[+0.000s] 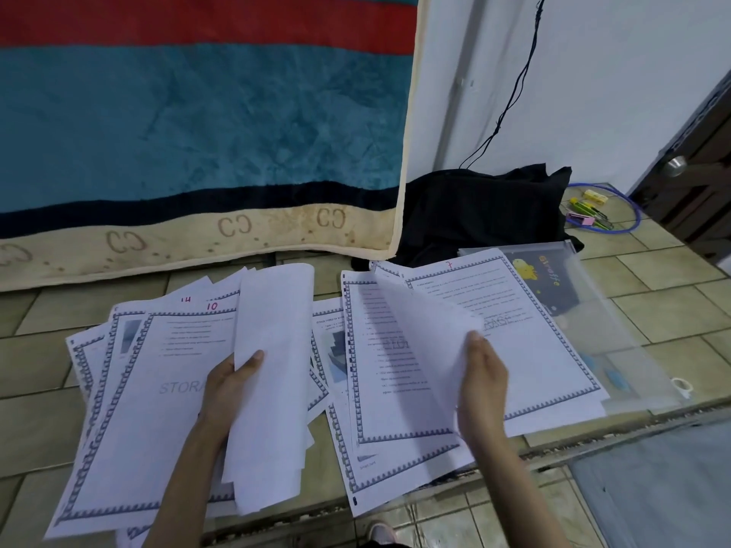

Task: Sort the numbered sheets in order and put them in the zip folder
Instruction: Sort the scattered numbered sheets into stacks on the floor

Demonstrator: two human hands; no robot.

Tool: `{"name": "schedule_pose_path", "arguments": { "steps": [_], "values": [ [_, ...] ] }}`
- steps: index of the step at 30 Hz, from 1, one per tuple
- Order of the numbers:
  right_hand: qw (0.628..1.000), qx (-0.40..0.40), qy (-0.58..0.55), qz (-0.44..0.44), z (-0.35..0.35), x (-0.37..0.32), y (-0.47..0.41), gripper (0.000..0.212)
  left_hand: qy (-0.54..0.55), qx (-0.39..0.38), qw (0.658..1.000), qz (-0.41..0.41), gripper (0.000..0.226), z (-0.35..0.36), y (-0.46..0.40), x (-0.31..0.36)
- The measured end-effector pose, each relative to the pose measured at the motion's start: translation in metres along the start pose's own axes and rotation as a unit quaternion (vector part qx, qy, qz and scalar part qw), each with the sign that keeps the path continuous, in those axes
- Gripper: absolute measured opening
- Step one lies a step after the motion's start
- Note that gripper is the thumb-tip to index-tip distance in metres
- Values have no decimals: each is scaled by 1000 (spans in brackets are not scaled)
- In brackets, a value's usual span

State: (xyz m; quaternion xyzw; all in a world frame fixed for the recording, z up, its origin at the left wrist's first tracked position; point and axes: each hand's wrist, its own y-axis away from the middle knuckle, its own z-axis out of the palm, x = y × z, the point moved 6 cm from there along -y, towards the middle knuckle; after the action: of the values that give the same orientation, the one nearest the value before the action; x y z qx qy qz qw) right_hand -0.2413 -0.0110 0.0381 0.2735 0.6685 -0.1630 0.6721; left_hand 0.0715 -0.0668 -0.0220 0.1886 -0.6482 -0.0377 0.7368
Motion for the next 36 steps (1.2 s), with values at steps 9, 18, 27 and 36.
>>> {"name": "schedule_pose_path", "arguments": {
  "steps": [9,18,27,36],
  "values": [
    [972,-42,-151,178,-30,-40,-38,25,-7,-2,1000,-1,9,3,1,2],
    [1000,-24,-9,15,-77,-121,-79,28,-26,3,1000,10,13,2,1,2],
    [939,95,133,-303,-84,-180,-41,26,-27,-9,1000,12,15,5,4,4],
    [883,137,151,-422,-77,-172,-15,24,-29,-16,999,20,14,6,8,5]
  ]
}}
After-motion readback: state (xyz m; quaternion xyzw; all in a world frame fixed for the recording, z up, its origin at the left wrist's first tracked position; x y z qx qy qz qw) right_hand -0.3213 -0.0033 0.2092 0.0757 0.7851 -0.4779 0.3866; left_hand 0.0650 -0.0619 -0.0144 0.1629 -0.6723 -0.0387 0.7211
